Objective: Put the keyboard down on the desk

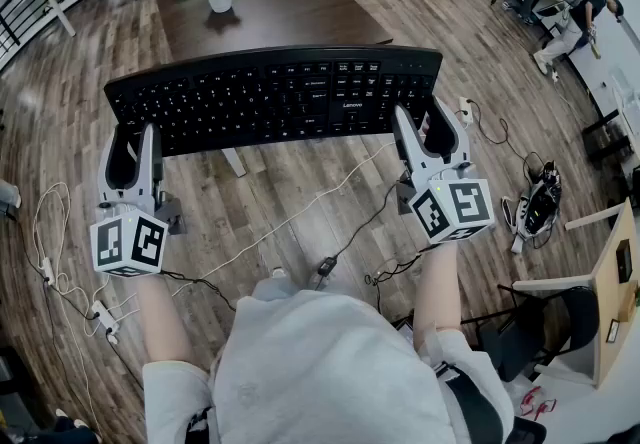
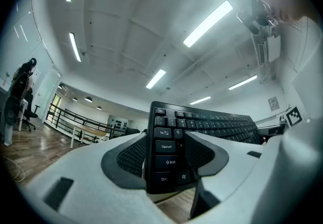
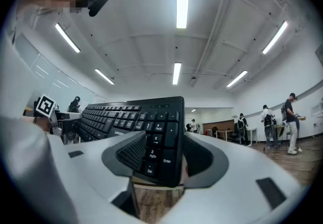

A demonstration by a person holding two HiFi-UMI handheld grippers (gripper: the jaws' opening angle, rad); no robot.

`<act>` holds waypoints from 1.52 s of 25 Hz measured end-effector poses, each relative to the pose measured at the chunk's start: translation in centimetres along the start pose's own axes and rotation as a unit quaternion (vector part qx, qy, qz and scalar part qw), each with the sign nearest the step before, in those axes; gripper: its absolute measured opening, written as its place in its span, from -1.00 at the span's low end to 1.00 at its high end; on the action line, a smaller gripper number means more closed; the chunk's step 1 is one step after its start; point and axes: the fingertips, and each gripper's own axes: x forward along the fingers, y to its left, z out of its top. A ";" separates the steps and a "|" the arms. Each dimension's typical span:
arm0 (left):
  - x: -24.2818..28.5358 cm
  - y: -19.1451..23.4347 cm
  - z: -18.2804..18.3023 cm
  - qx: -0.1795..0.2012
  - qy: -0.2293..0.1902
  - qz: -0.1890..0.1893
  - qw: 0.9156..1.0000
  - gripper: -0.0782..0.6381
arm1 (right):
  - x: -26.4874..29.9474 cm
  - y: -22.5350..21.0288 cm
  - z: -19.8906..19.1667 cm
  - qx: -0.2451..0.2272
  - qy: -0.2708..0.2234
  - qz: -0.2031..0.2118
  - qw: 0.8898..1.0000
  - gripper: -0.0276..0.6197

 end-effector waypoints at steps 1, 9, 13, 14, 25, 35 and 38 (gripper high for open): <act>0.0 0.0 0.0 0.000 0.000 -0.001 1.000 -0.15 | 0.0 0.0 0.0 0.000 0.000 -0.001 1.000 -0.24; 0.1 -0.1 0.2 0.001 0.003 -0.006 1.000 -0.15 | -0.3 0.1 0.0 -0.004 0.004 -0.007 1.000 -0.24; 0.2 -0.1 0.1 0.001 0.005 -0.011 1.000 -0.15 | -0.4 0.1 0.0 -0.006 0.005 -0.013 1.000 -0.24; 0.3 0.0 0.2 0.002 0.005 -0.012 1.000 -0.15 | -0.5 0.2 -0.1 -0.006 0.006 -0.015 1.000 -0.24; 0.5 0.0 1.0 0.010 -0.005 -0.026 1.000 -0.15 | -1.2 0.5 0.2 0.007 -0.009 -0.030 0.999 -0.24; 1.3 1.0 1.0 0.008 -0.017 -0.026 0.999 -0.15 | 0.2 0.8 0.4 0.001 -0.019 -0.029 0.999 -0.24; 2.3 1.2 -0.3 0.007 -0.019 -0.023 1.000 -0.15 | 1.3 0.2 -0.7 -0.002 -0.023 -0.027 0.999 -0.24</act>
